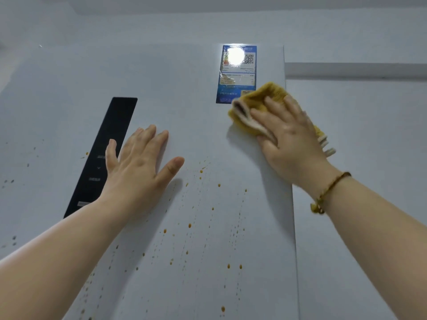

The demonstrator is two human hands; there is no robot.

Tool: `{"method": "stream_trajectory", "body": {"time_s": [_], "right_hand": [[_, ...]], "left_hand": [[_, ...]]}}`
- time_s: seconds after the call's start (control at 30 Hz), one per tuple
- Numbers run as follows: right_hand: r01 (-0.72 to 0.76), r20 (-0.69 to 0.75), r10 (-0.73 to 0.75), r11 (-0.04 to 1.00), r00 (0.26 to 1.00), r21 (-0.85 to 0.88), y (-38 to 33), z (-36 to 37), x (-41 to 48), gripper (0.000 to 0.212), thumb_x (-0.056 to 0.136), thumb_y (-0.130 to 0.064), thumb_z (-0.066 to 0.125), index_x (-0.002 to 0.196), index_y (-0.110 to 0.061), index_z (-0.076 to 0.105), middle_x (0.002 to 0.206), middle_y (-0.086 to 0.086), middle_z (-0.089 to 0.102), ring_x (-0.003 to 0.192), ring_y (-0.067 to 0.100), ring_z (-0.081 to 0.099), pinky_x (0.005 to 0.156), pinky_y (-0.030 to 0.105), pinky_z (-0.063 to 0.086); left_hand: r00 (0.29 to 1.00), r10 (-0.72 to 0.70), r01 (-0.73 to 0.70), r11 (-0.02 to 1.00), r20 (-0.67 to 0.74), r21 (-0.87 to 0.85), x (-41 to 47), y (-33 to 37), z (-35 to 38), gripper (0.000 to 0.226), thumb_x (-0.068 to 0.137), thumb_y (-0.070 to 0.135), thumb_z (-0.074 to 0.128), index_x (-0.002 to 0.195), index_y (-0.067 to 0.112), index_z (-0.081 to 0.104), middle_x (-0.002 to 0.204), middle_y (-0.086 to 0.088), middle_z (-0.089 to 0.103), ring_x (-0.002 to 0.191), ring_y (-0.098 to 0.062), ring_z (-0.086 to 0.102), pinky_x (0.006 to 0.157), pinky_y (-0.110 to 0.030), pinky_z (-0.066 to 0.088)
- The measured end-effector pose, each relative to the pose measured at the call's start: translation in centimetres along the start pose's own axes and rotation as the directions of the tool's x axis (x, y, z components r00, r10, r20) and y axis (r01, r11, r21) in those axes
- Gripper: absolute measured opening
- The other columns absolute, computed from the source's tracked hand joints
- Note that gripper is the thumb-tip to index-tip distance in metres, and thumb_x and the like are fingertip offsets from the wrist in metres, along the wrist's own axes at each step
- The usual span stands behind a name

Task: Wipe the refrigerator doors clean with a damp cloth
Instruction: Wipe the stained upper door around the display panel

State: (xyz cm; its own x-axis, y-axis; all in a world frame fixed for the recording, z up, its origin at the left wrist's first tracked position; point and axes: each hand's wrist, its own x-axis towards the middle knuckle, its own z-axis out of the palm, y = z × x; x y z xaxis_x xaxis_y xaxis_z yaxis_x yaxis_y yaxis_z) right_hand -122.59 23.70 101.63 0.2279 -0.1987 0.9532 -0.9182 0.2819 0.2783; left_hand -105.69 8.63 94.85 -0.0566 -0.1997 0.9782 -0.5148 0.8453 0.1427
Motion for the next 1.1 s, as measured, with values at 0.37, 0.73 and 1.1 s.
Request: {"method": "stream_trajectory", "body": {"time_s": [0.37, 0.73, 1.1], "right_hand": [[0.098, 0.125, -0.095, 0.995, 0.988, -0.012, 1.2, -1.7, 0.1, 0.062, 0.076, -0.038, 0.032, 0.135, -0.027, 0.042, 0.151, -0.001, 0.025, 0.143, 0.022, 0.010, 0.118, 0.039, 0.003], [0.633, 0.146, -0.617, 0.759, 0.774, -0.148, -2.3, 0.6, -6.9, 0.042, 0.099, -0.034, 0.012, 0.123, -0.023, 0.045, 0.135, 0.001, 0.041, 0.127, 0.025, 0.033, 0.109, 0.037, 0.015], [0.098, 0.004, -0.100, 0.960, 0.995, -0.263, -10.2, 4.2, -2.3, 0.060, 0.080, -0.037, 0.025, 0.133, -0.017, 0.047, 0.143, 0.013, 0.040, 0.134, 0.037, 0.030, 0.109, 0.040, 0.010]], "left_hand": [[0.999, 0.031, -0.030, 0.999, 0.032, -0.038, 0.1, -0.6, -0.4, 0.078, 0.079, 0.069, 0.014, 0.145, 0.029, 0.015, 0.155, 0.010, 0.004, 0.141, -0.004, -0.006, 0.109, -0.034, -0.020], [0.991, 0.136, -0.134, 0.975, -0.003, -0.179, 1.0, -2.7, -1.6, 0.046, 0.095, 0.044, 0.031, 0.139, 0.031, 0.033, 0.152, 0.011, 0.020, 0.140, -0.004, 0.012, 0.112, -0.029, -0.012], [0.990, -0.021, -0.008, 0.978, -0.139, -0.207, -1.3, -12.0, -4.1, 0.063, 0.077, 0.033, 0.025, 0.139, 0.020, 0.032, 0.149, 0.002, 0.027, 0.139, -0.013, 0.017, 0.112, -0.025, -0.008]]}}
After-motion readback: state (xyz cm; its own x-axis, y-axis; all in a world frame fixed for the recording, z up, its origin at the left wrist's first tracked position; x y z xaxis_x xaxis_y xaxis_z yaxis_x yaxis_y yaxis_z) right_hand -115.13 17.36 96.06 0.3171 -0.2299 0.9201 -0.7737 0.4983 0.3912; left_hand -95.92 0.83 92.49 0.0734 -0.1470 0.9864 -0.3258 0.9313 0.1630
